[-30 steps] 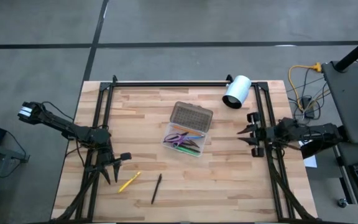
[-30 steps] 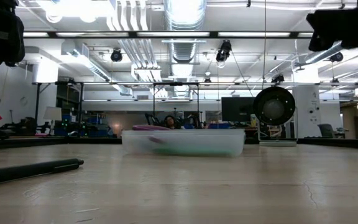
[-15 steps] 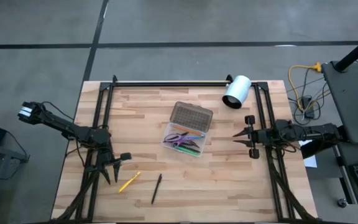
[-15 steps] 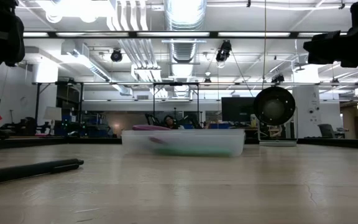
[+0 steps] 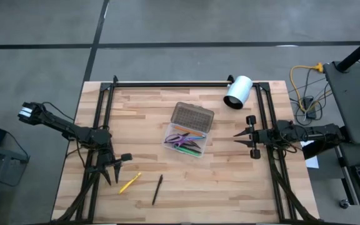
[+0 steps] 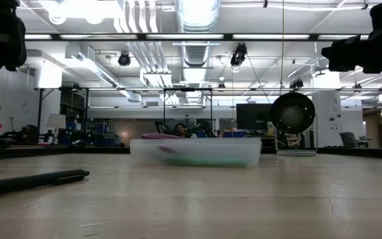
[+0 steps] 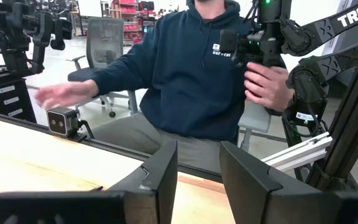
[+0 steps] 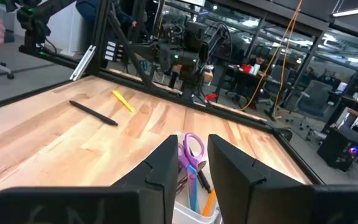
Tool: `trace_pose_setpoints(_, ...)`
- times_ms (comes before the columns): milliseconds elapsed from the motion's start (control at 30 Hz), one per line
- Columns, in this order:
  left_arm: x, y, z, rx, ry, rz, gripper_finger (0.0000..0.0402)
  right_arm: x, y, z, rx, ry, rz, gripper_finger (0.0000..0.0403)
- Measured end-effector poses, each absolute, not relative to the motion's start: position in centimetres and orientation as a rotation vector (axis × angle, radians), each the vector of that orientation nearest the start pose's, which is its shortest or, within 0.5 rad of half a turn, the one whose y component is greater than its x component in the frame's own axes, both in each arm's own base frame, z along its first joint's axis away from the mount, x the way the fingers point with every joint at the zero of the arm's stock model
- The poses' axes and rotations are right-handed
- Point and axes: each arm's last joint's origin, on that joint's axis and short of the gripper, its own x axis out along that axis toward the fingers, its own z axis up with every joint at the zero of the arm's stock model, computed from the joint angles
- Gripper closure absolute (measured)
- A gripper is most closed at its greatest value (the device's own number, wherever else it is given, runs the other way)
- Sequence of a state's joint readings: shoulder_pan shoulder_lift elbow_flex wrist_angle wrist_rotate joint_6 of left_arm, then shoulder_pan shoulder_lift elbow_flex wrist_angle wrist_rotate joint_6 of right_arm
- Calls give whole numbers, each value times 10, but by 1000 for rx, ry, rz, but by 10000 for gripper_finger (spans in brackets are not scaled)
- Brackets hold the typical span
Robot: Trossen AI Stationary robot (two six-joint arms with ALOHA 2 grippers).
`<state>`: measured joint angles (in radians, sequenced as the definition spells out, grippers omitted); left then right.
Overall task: Pick & place school supplies into a supply box
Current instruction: Put the black pen into the supply box
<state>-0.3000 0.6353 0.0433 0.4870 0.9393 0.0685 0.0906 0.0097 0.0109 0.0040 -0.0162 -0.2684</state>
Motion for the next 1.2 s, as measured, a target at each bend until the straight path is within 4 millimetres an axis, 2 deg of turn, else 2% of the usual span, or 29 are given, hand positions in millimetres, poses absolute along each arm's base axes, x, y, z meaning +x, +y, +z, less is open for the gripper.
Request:
trace_pose_setpoints(233,116,-60,164,24,64,-1241,297,97,9,167,-268,-19,105,317)
trace_pose_setpoints(500,117,-60,168,34,41,-1223,297,97,9,167,-269,-19,106,330)
trace_pose_setpoints(700,124,-57,171,56,8,-971,297,97,9,167,-269,-19,106,335)
trace_pose_setpoints(900,128,-54,174,72,-5,-813,297,97,9,167,-269,-19,106,326)
trace_pose_setpoints(1200,133,-55,197,-58,-20,-791,297,97,9,167,-269,-19,106,319)
